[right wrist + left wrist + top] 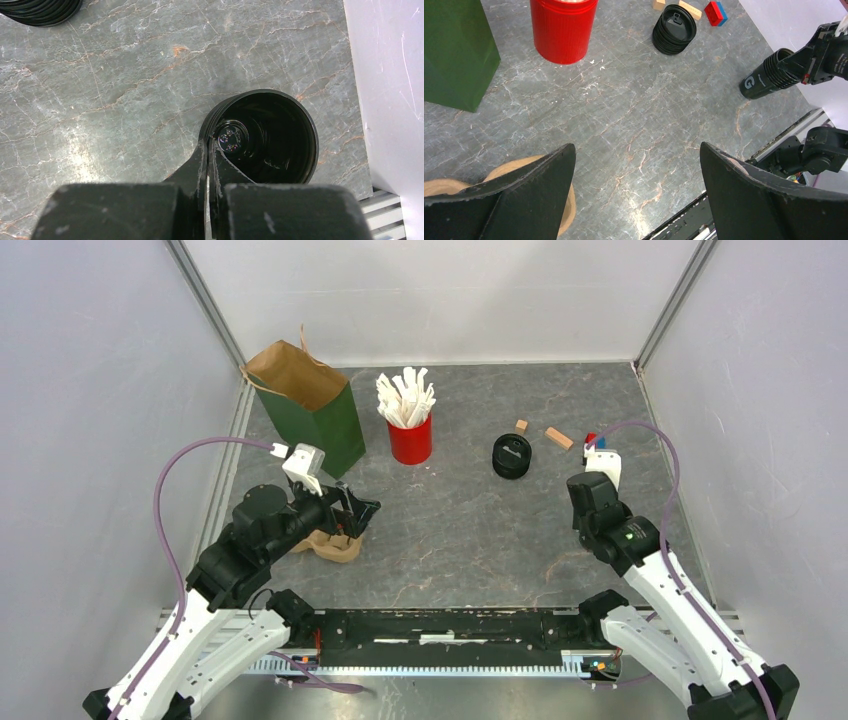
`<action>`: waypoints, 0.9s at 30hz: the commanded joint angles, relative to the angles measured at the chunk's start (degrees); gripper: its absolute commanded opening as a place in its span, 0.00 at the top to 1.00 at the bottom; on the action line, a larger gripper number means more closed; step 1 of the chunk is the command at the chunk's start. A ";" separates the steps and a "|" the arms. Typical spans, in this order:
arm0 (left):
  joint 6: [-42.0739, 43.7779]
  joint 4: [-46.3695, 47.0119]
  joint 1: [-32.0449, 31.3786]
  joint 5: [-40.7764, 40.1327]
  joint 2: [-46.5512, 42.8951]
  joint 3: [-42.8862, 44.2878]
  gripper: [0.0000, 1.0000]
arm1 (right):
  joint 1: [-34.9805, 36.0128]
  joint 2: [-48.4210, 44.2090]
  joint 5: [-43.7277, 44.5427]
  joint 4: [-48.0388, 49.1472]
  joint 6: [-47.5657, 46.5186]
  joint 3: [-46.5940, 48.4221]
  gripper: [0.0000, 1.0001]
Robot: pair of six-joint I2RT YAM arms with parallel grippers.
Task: Pack the takeout coffee
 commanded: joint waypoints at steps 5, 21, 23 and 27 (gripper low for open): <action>-2.19 2.32 -0.18 0.75 0.02 0.05 0.00 | -0.35 -0.93 2.84 0.37 -1.23 2.95 1.00; -2.19 2.31 -0.18 0.30 0.50 0.05 0.00 | -0.33 0.30 5.14 -3.61 -4.79 10.46 1.00; -2.19 2.31 -0.18 0.20 0.63 0.14 0.00 | -0.32 0.42 5.04 -4.57 -5.43 12.10 1.00; -2.77 1.76 -0.18 -2.23 1.61 0.28 0.00 | -0.29 0.81 5.69 -7.32 -6.91 17.10 1.00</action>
